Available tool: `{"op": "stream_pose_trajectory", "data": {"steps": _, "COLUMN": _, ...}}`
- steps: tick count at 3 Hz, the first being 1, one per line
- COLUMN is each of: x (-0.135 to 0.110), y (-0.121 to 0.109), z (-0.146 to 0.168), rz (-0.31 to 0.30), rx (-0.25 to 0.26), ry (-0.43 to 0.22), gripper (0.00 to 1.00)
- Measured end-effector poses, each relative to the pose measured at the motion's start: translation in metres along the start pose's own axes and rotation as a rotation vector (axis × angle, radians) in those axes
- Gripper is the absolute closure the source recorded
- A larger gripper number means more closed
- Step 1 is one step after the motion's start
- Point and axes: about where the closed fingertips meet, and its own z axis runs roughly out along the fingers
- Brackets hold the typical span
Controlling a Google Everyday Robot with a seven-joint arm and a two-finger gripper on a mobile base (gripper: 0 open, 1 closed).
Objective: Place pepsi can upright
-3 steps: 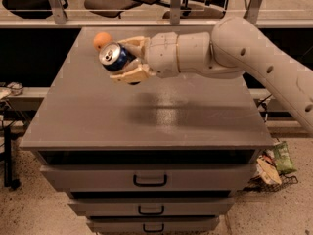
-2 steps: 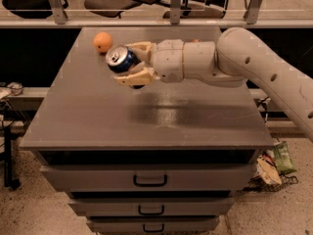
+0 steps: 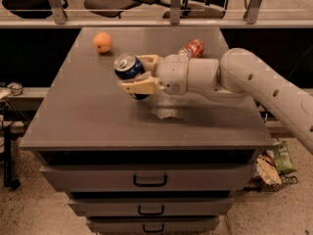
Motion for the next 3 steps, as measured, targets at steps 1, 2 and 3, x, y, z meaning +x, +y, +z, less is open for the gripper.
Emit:
{"op": "stream_pose_trajectory", "data": {"steps": 1, "x": 0.011, "y": 0.0, "z": -0.003, "rz": 0.077, "rx": 0.008, "ry": -0.007, "gripper": 0.81}}
{"op": "stream_pose_trajectory", "data": {"steps": 2, "x": 0.023, "y": -0.002, "z": -0.009, "rz": 0.128, "rx": 0.026, "ry": -0.025, "gripper": 0.59}}
{"op": "stream_pose_trajectory", "data": {"steps": 3, "x": 0.033, "y": -0.006, "z": -0.022, "rz": 0.165, "rx": 0.059, "ry": -0.039, "gripper": 0.36}}
